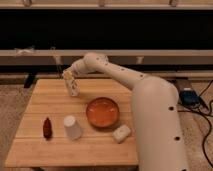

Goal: Stand the bottle upright

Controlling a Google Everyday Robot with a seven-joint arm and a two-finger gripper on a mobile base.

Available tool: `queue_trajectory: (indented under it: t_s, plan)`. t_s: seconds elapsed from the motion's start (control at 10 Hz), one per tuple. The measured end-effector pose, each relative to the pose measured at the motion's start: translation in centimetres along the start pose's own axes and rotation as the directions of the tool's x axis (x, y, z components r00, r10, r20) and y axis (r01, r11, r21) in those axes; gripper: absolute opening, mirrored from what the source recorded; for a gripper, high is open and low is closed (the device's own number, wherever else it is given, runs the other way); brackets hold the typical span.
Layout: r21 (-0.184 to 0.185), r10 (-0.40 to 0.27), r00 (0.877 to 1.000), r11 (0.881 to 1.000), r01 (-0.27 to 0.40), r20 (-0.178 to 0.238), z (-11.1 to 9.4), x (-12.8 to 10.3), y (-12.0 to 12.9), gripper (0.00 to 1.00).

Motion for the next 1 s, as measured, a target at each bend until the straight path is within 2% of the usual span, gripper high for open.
queue_trajectory:
  t_s: [0.5, 0.9, 1.0]
  plan:
    - [-0.002, -0.004, 1.000, 1.000, 0.004, -0.018, 0.1, 0.8, 0.0, 0.66]
    - [0.015, 0.021, 0.999, 1.000, -0.021, -0.040, -2.5, 3.9, -0.7, 0.66]
    - [0.011, 0.022, 0.999, 1.000, -0.021, -0.045, -2.6, 4.2, -0.6, 0.66]
